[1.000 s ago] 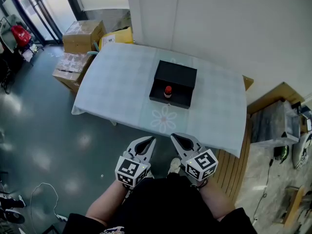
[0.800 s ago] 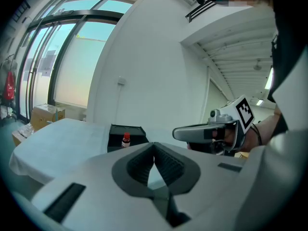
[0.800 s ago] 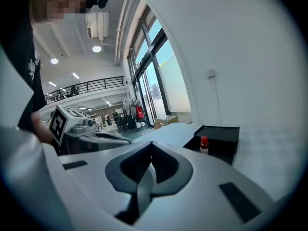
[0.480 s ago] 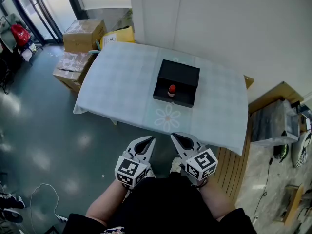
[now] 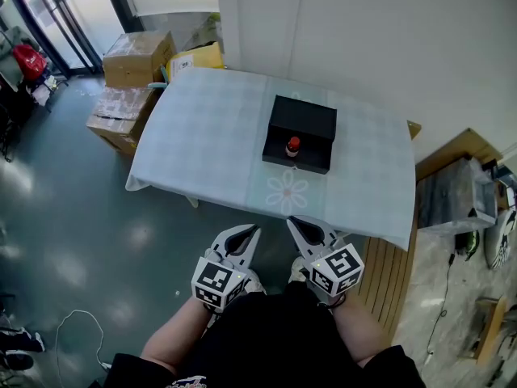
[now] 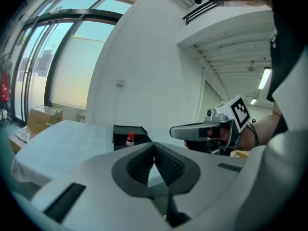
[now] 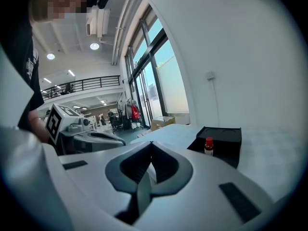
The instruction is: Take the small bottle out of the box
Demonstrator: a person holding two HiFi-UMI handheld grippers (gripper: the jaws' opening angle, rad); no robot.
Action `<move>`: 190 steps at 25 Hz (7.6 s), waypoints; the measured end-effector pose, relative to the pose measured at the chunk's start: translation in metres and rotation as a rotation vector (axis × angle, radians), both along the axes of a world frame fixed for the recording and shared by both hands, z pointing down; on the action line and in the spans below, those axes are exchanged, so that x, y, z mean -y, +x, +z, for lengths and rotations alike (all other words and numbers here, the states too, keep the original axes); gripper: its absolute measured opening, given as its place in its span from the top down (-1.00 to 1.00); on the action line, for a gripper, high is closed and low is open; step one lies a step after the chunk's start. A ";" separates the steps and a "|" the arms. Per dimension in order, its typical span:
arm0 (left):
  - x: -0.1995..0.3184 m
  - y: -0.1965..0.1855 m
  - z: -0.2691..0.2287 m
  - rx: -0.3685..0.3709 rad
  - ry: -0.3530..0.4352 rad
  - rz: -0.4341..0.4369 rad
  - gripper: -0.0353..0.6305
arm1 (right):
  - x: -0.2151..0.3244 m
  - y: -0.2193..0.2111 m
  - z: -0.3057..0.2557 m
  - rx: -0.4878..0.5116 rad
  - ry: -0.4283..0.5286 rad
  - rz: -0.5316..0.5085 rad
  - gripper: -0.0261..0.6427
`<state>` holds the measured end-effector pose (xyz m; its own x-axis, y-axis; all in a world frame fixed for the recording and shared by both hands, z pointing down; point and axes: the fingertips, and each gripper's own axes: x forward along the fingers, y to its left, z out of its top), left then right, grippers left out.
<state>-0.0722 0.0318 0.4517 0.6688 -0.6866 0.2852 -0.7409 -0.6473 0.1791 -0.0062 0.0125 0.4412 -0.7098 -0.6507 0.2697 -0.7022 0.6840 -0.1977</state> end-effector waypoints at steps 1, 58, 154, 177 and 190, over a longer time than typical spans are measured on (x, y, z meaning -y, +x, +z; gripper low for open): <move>-0.001 -0.002 0.000 -0.002 -0.001 0.004 0.81 | 0.000 -0.002 0.000 0.000 0.001 0.007 0.85; 0.131 0.069 0.036 0.028 -0.064 -0.063 0.81 | 0.196 0.058 0.075 -0.113 -0.061 -0.068 0.85; 0.062 0.006 0.028 0.016 -0.068 -0.154 0.81 | 0.162 0.015 0.038 -0.243 0.095 -0.075 0.44; -0.028 0.000 0.025 0.008 -0.038 0.051 0.81 | 0.004 0.019 0.029 -0.229 0.051 0.083 0.44; -0.038 0.048 0.011 -0.018 -0.018 0.040 0.81 | -0.030 0.056 0.007 -0.222 0.072 0.061 0.44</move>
